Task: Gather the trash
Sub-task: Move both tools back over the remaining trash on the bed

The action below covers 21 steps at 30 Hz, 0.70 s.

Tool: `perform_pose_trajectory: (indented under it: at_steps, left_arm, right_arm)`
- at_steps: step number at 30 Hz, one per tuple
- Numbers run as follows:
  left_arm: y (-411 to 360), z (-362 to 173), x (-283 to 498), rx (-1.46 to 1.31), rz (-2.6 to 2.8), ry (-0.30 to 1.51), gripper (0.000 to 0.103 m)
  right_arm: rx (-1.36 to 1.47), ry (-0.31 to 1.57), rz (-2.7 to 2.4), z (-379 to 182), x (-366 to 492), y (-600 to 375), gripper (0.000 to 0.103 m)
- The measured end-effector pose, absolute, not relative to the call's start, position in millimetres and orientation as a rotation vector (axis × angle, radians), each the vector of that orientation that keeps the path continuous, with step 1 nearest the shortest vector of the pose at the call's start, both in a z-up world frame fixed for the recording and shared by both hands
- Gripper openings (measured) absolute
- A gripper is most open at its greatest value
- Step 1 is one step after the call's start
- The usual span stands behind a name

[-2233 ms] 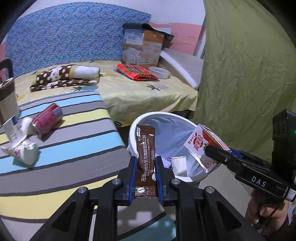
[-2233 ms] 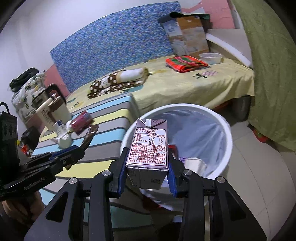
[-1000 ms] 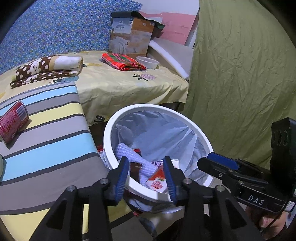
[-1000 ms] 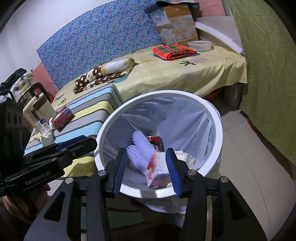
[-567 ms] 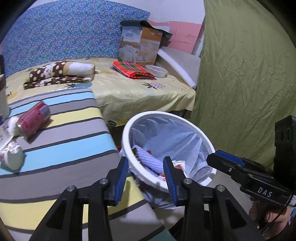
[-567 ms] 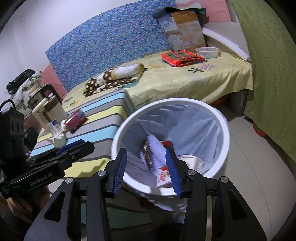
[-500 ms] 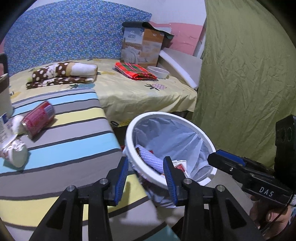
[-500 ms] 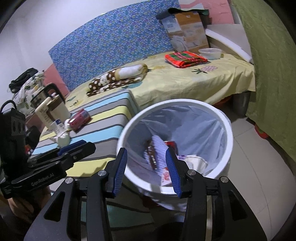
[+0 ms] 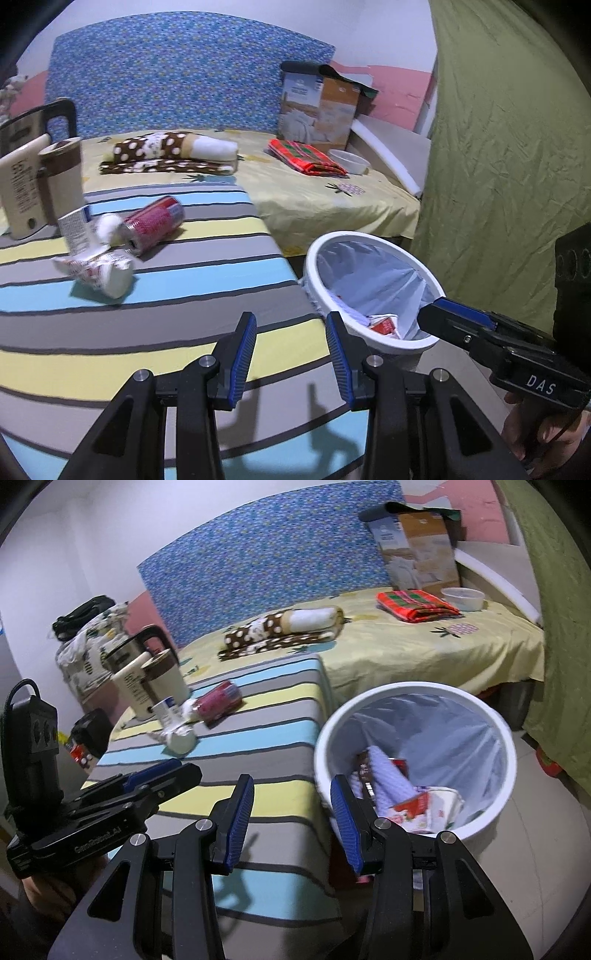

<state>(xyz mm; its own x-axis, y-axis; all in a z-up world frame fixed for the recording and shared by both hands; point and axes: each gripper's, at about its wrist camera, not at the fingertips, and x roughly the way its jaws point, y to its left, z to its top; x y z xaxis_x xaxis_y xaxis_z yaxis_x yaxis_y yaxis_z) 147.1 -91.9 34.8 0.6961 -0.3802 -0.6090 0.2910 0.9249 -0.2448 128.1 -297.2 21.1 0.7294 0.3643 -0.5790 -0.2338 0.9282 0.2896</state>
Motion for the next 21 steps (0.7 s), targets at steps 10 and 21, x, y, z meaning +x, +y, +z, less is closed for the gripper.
perform_pose_trajectory:
  at_steps: [10,21]
  left_arm:
    - [-45,41,131,-0.172,-0.251,0.693,0.039]
    - [-1,40,133,-0.228,-0.157,0.681,0.039]
  right_arm:
    - [0.177,0.685,0.399,25,129,-266,0.046]
    - [0.139,0.686,0.454,29,136,-235,0.046]
